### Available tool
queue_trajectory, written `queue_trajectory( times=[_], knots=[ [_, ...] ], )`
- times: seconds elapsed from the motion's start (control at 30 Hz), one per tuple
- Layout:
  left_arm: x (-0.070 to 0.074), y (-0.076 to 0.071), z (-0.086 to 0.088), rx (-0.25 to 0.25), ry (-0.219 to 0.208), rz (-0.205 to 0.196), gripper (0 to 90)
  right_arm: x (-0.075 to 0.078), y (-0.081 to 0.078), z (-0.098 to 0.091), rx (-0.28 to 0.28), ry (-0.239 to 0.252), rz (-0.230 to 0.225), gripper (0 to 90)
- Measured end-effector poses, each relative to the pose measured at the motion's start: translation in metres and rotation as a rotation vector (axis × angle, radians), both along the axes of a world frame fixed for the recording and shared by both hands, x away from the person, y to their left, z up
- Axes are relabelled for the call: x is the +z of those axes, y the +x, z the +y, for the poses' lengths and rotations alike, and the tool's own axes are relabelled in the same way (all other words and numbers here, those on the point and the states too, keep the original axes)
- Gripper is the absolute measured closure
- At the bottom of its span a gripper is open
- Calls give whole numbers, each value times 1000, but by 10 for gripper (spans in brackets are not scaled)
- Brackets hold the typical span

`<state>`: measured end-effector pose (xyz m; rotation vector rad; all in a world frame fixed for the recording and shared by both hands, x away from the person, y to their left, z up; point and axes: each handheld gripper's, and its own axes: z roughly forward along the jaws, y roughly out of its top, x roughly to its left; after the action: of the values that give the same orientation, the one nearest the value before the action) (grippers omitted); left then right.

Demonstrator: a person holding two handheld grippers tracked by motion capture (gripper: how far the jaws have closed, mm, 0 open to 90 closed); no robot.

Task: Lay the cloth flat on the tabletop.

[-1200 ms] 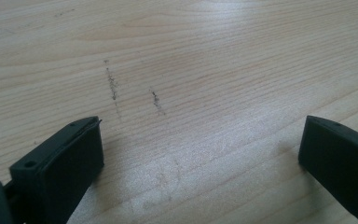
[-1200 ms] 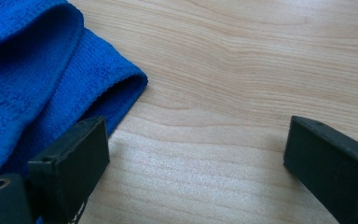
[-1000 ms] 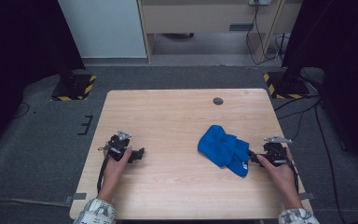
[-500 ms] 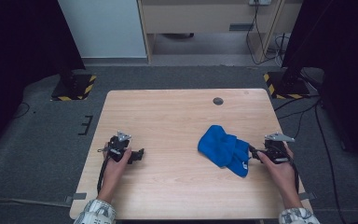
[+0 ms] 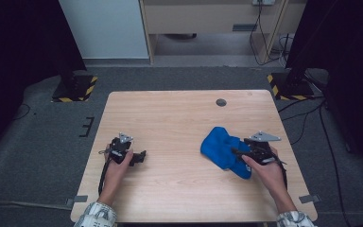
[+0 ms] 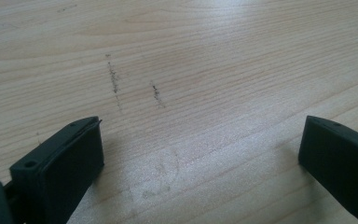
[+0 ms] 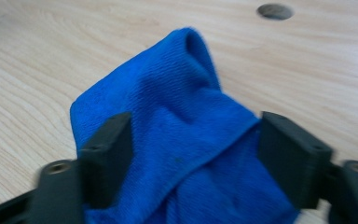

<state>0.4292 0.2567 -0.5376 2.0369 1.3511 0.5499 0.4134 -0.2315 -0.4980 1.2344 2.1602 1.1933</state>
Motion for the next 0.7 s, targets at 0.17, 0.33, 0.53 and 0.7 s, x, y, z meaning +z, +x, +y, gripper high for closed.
queue_trajectory(
  times=[0.17, 0.33, 0.53, 0.7],
  knots=[
    [0, 0, 0, 0, 1, 0, 0, -15, 7, 10, 27, -53, 55, 175],
    [0, 0, 0, 0, 0, 0, 0, -23, 8, 13, 46, -79, 87, 177],
    [0, 0, 0, -1, 1, 0, 0, -31, 10, 14, 52, -95, 109, 245],
    [0, 0, 0, -2, 1, 0, 0, -32, 9, 14, 63, -102, 110, 374]
  ],
)
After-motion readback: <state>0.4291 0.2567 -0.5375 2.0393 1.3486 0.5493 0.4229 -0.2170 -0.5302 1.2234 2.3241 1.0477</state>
